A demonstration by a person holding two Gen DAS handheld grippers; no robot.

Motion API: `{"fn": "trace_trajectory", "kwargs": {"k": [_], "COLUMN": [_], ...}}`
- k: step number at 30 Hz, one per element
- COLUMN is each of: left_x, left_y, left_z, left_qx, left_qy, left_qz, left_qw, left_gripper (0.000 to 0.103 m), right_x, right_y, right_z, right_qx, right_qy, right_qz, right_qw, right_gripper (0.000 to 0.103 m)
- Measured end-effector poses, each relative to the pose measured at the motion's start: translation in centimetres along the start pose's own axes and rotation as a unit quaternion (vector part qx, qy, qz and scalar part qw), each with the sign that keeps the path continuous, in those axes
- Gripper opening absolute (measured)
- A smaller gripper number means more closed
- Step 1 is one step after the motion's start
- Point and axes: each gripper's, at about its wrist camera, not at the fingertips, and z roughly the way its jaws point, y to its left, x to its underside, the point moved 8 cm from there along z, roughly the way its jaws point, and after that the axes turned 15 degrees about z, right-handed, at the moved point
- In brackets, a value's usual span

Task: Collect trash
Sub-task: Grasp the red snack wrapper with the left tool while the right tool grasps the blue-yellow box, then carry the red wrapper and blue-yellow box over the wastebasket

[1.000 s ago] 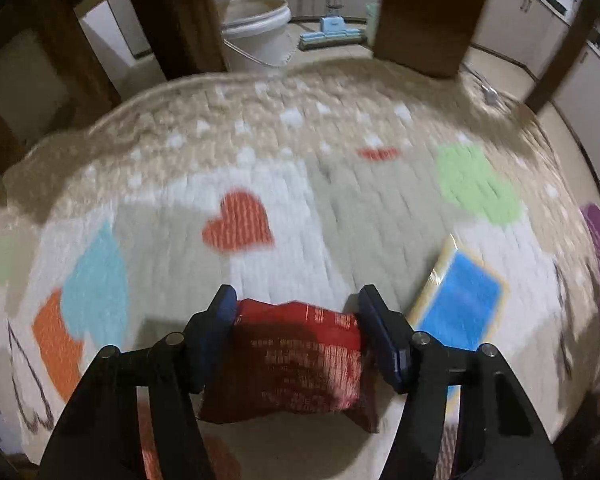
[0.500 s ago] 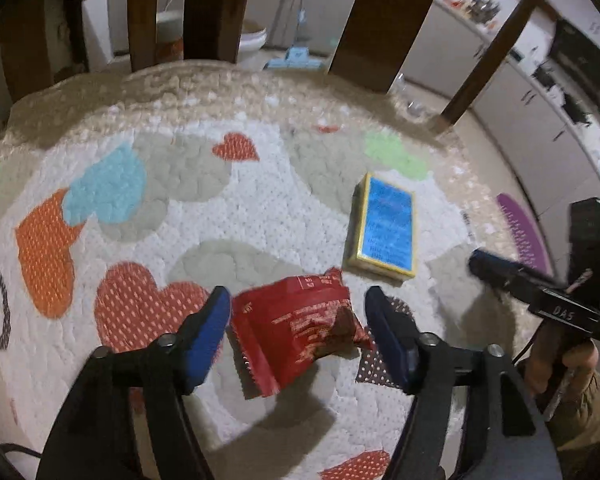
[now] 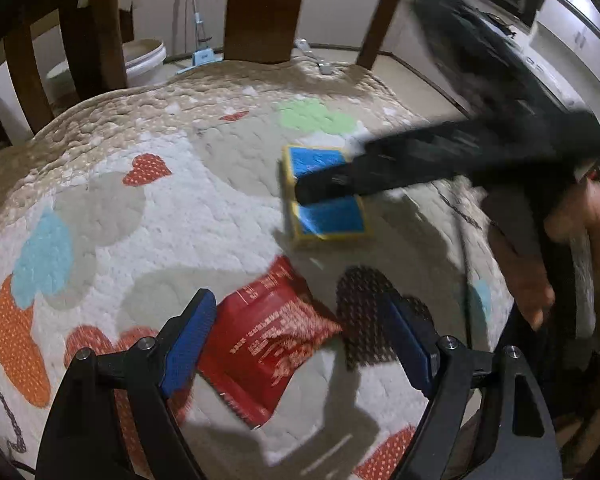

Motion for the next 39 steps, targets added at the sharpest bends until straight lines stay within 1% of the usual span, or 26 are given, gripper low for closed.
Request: {"fn": "trace_trajectory", "kwargs": {"k": [1, 2, 3, 4, 7, 9, 10, 11, 14, 16, 18, 19, 20, 21, 24, 27, 30, 33, 34, 39], "left_x": [0.3, 0.7, 0.9, 1.1, 1.2, 1.3, 1.3, 1.3, 1.1, 1.3, 1.7, 1.9, 2.0, 2.1, 2.0, 1.8, 1.6, 1.1, 0.9, -0.4], "left_y": [-0.2, -0.2, -0.1, -0.1, 0.0, 0.0, 0.0, -0.1, -0.1, 0.3, 0.7, 0.8, 0.9, 0.9, 1.2, 1.0, 0.4, -0.4, -0.8, -2.2], "left_z": [0.0, 0.0, 0.0, 0.0, -0.5, -0.6, -0.4, -0.3, 0.2, 0.2, 0.2, 0.0, -0.2, -0.8, -2.3, -4.4, -6.4, -8.2, -8.8, -10.6], "left_qx": [-0.004, -0.016, -0.026, -0.030, -0.027, -0.022, -0.026, -0.028, -0.043, -0.051, -0.053, -0.053, -0.053, -0.053, -0.072, -0.073, -0.090, -0.116, -0.127, -0.158], "left_qy": [0.002, 0.007, 0.011, 0.015, 0.002, 0.000, 0.002, 0.005, 0.007, 0.012, 0.010, 0.007, 0.004, -0.002, -0.013, -0.031, -0.041, -0.042, -0.040, -0.038], "left_qz": [-0.002, -0.010, -0.014, -0.022, -0.049, -0.058, -0.061, -0.061, -0.060, -0.078, -0.103, -0.116, -0.132, -0.141, -0.167, -0.191, -0.195, -0.192, -0.189, -0.169], "left_qw": [1.0000, 0.9998, 0.9995, 0.9992, 0.9985, 0.9980, 0.9978, 0.9977, 0.9973, 0.9955, 0.9932, 0.9917, 0.9899, 0.9886, 0.9833, 0.9784, 0.9758, 0.9736, 0.9728, 0.9721], "left_gripper": [0.080, 0.065, 0.056, 0.049, 0.049, 0.049, 0.049, 0.049, 0.053, 0.058, 0.059, 0.059, 0.050, 0.046, 0.045, 0.045, 0.045, 0.045, 0.045, 0.045], "right_x": [0.0, -0.1, -0.2, -0.2, -0.4, -0.1, 0.0, 0.3, 0.8, 1.1, 1.6, 1.7, 2.1, 2.4, 3.9, 5.2, 6.6, 7.7, 7.9, 8.8], "right_y": [0.2, 0.6, 0.9, 1.1, 1.5, 1.7, 1.7, 1.6, 0.4, -1.0, -2.7, -3.5, -4.4, -5.0, -6.4, -6.8, -6.4, -6.3, -6.2, -5.9], "right_z": [0.3, 0.7, 0.9, 1.2, 2.1, 2.6, 2.6, 2.5, 1.5, 0.3, -1.2, -1.9, -2.8, -3.4, -5.7, -7.5, -8.7, -10.1, -10.5, -12.8], "right_qx": [0.011, 0.024, 0.035, 0.047, 0.088, 0.117, 0.132, 0.138, 0.135, 0.130, 0.124, 0.123, 0.119, 0.113, 0.089, 0.075, 0.065, 0.040, 0.033, -0.002], "right_qy": [0.002, 0.003, 0.005, 0.006, 0.010, 0.015, 0.015, 0.016, 0.017, 0.008, -0.006, -0.014, -0.023, -0.029, -0.049, -0.073, -0.099, -0.119, -0.123, -0.151], "right_qz": [-0.004, -0.010, -0.015, -0.018, -0.027, -0.050, -0.063, -0.076, -0.074, -0.061, -0.043, -0.036, -0.027, -0.019, 0.003, 0.004, -0.004, 0.001, 0.004, 0.014], "right_qw": [1.000, 1.000, 0.999, 0.999, 0.996, 0.992, 0.989, 0.987, 0.988, 0.990, 0.991, 0.992, 0.992, 0.993, 0.995, 0.994, 0.993, 0.992, 0.992, 0.988], "right_gripper": [0.075, 0.077, 0.078, 0.078, 0.079, 0.079, 0.071, 0.070, 0.067, 0.066, 0.065, 0.065, 0.065, 0.065, 0.065, 0.065, 0.065, 0.065, 0.065, 0.065]}}
